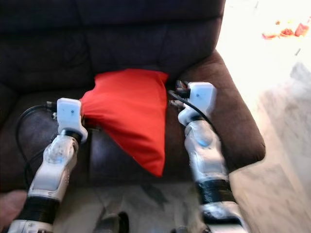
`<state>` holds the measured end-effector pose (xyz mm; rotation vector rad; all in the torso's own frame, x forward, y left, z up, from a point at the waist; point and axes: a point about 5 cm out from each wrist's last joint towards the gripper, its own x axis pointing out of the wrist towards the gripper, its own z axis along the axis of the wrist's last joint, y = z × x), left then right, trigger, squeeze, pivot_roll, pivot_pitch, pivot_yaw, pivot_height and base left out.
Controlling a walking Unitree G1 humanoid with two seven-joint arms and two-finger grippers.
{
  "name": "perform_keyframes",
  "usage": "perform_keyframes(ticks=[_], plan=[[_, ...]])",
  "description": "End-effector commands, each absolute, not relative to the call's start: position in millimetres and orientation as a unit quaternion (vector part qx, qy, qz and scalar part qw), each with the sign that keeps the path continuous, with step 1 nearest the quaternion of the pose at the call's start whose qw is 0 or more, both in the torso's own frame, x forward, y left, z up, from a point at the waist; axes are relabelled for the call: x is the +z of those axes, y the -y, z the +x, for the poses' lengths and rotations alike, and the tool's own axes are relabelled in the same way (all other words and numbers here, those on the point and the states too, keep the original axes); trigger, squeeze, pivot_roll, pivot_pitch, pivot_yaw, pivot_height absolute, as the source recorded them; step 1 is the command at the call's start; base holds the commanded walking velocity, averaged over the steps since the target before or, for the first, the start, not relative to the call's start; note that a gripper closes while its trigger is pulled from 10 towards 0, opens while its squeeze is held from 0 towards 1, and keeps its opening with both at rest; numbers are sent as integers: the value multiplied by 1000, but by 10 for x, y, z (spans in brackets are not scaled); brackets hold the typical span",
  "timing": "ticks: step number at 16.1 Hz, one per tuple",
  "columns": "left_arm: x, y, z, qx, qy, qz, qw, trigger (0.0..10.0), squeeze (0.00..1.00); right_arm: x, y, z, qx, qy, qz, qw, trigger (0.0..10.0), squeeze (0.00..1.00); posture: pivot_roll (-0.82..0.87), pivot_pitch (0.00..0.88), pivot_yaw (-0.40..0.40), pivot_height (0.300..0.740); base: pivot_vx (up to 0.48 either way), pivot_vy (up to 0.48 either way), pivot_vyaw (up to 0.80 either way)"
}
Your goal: Move the pillow to the sofa from floor
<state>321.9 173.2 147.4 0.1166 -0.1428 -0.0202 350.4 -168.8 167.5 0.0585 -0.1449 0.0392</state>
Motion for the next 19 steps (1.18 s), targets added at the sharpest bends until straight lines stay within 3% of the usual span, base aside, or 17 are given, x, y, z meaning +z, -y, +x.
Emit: perform_keyframes(ticks=[1,10,14,16,19], plan=[[1519,-1911,3196,21,89,52,994,10000,0,1638,1820,3489,-7,67,43,997,10000,0,55,89,34,740,0,0,0],[1490,-1907,3202,15,85,56,995,10000,0,1629,1807,3486,0,65,58,996,10000,0,54,88,35,740,0,0,0],[1526,-1912,3248,37,83,20,996,10000,0,1251,1758,3372,21,-18,45,999,10000,0,53,77,37,740,0,0,0],[1615,-1879,3329,63,74,-48,994,10000,0,912,1776,3276,14,-114,13,993,10000,0,57,72,37,740,0,0,0],[1833,-1788,3471,61,83,-88,991,10000,0,934,1554,3236,101,-109,33,988,10000,0,49,69,41,740,0,0,0]])
